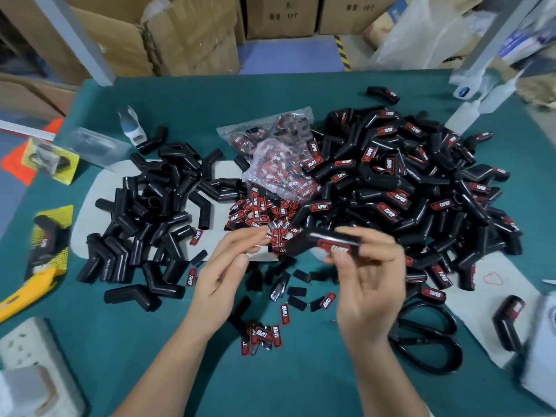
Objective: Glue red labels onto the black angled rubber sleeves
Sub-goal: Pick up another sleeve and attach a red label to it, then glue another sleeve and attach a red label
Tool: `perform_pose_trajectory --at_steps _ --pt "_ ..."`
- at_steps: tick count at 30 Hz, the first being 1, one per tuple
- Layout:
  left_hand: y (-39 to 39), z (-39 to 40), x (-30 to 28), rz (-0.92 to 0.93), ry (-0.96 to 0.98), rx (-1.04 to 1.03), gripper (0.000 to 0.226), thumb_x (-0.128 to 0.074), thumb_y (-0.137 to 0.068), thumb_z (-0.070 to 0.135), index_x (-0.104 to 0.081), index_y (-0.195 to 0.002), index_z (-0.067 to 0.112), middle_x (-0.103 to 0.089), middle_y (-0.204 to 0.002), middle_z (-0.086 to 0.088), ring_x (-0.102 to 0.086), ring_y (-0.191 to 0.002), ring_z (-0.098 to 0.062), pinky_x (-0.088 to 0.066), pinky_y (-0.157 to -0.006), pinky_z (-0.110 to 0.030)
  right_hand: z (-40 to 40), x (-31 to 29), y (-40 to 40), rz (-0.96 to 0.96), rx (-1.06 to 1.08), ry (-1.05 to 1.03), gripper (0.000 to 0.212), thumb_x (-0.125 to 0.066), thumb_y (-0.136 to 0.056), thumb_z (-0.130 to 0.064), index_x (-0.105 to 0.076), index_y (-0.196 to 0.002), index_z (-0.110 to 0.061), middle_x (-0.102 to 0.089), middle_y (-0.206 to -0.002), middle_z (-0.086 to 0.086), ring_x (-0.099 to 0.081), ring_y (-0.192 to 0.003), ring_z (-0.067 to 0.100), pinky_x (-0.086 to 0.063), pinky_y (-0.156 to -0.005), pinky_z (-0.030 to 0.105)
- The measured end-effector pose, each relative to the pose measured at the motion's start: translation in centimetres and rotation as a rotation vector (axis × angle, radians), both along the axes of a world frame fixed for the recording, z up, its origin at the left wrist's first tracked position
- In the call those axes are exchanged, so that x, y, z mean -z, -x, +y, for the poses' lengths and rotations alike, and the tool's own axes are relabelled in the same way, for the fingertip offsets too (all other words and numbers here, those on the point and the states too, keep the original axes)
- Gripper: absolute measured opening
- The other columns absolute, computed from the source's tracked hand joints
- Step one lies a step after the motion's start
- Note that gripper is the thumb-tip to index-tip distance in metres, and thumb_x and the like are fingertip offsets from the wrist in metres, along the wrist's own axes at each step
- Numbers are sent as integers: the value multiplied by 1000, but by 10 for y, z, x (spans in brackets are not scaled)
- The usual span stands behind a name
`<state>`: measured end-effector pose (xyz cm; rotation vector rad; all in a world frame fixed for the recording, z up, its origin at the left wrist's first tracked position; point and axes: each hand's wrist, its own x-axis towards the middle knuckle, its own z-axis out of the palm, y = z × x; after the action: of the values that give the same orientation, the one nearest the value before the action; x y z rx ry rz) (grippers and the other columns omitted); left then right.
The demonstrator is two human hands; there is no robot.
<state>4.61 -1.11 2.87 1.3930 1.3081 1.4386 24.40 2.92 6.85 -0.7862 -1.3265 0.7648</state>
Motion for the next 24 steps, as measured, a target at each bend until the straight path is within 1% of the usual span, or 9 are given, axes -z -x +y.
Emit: perform_pose_trajectory --at_steps 2,4,7,10,12,14,18,20,24 --pt "0 3 4 37 30 -57 34 -46 -111 25 -72 -132 22 -67 -135 -3 -60 -129 -31 -51 -107 -45 29 -12 -25 64 150 31 19 -66 -101 -14 -52 -106 -25 -65 -114 -3 -67 -100 20 -57 -83 35" --pt "0 5 5 65 67 -94 32 -48 -110 27 -75 -127 25 -69 -129 2 -63 -124 -28 -50 -108 -43 67 -23 -48 97 337 141 19 -70 -99 -19 -51 -100 -25 -61 -104 -4 -60 -93 5 -50 -86 23" --pt "-2 6 6 143 75 -96 30 -50 -109 25 -75 -125 25 -68 -126 5 -63 -125 -26 -47 -110 -34 117 -20 -72 -111 470 265 28 -70 -98 -32 -49 -108 -18 -61 -99 -5 -57 -87 -3 -46 -85 18" --pt "-3 7 7 240 74 -94 28 -54 -107 21 -76 -123 19 -67 -125 3 -62 -125 -24 -46 -111 -32 136 -4 -93 -461 438 362 46 -66 -101 -37 -49 -133 -8 -64 -117 11 -62 -108 16 -46 -100 28" --pt "1 9 6 336 82 -134 27 -56 -106 19 -77 -122 18 -64 -128 3 -59 -129 -23 -44 -114 -36 130 2 -100 -615 476 274 48 -61 -104 -38 -51 -140 -8 -57 -135 18 -53 -128 32 -41 -112 42" --pt "13 15 3 469 74 -221 25 -60 -104 14 -77 -122 17 -61 -133 2 -54 -135 -20 -40 -117 -42 112 4 -97 -611 448 135 46 -57 -107 -39 -50 -146 -17 -50 -146 11 -47 -137 29 -38 -116 37" --pt "57 37 -3 837 87 -415 28 -70 -99 7 -74 -127 9 -57 -145 -15 -47 -143 -37 -37 -118 -57 63 12 -74 -556 259 149 37 -51 -107 -47 -54 -143 -39 -47 -136 -33 -57 -125 8 -43 -107 21" --pt "76 54 -4 909 159 -439 38 -67 -99 5 -67 -137 7 -51 -153 -19 -42 -148 -40 -34 -121 -57 46 21 -62 -561 163 239 35 -50 -104 -54 -52 -139 -51 -49 -134 -36 -56 -122 -5 -44 -103 15" --pt "87 82 6 1128 282 -386 51 -53 -107 14 -46 -158 19 -40 -166 -8 -27 -157 -30 -16 -130 -48 33 32 -47 -650 14 415 61 -63 -90 -59 -38 -145 -59 -51 -140 -27 -50 -123 -15 -41 -102 25"
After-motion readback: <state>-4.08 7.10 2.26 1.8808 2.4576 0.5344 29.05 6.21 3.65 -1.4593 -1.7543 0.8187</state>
